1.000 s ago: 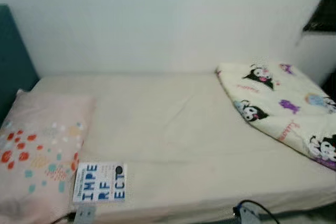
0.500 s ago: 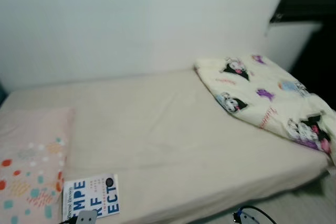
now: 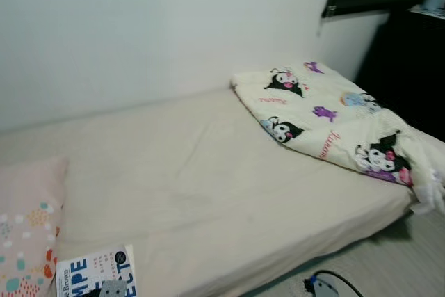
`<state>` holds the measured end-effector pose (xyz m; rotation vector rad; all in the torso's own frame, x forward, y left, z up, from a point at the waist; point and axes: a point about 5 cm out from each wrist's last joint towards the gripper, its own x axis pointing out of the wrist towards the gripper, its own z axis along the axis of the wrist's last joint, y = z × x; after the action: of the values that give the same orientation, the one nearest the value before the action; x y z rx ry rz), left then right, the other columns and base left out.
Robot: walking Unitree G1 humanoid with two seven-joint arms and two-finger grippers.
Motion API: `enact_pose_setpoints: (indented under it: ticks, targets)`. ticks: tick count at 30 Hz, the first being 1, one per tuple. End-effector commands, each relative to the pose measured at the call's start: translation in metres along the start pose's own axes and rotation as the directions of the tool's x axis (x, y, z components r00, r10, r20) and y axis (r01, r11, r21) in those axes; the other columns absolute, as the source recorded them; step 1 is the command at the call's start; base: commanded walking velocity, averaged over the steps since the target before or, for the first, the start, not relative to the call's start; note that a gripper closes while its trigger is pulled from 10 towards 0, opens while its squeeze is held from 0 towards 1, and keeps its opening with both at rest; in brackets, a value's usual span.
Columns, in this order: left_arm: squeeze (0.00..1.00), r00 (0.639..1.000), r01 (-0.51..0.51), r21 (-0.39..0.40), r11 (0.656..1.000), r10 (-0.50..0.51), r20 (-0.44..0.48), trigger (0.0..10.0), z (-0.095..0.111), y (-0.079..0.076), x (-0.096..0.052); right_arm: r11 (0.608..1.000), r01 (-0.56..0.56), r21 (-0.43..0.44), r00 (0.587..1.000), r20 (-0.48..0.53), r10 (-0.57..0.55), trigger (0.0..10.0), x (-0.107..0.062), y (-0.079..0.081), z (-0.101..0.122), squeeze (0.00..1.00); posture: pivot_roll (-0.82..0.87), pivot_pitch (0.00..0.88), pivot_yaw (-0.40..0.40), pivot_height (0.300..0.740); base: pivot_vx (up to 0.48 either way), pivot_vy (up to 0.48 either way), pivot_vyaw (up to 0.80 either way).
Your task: Clean up the room
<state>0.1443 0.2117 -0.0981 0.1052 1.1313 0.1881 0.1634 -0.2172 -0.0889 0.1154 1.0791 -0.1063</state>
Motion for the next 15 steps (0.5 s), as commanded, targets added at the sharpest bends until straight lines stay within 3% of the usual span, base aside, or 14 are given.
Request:
enact_pose_setpoints:
  ticks: [1, 8, 15]
  targets:
    - [0.0, 0.999, -0.033, -0.02, 0.999, 0.032, -0.025, 10.0, -0.004, 0.009, 0.0, 1.0, -0.015, -0.026, 0.999, 0.05, 0.016, 10.0, 0.001, 0.002, 0.012, 0.0, -0.18, 0.0, 0.006, 0.74, 0.0, -0.472, 0.0]
    - [0.0, 0.996, -0.07, -0.08, 0.994, 0.066, -0.055, 10.0, -0.005, 0.017, 0.0, 0.988, -0.027, -0.151, 0.992, 0.119, 0.045, 10.0, 0.001, 0.008, 0.04, 0.0, -0.16, 0.0, 0.003, 0.74, 0.0, -0.471, 0.0]
    - [0.0, 0.994, -0.078, -0.093, 0.993, 0.07, -0.084, 10.0, -0.011, 0.019, -0.001, 0.985, -0.04, -0.165, 0.989, 0.135, 0.063, 10.0, 0.002, 0.013, 0.05, 0.0, -0.16, 0.0, 0.004, 0.74, 0.0, -0.469, 0.75]
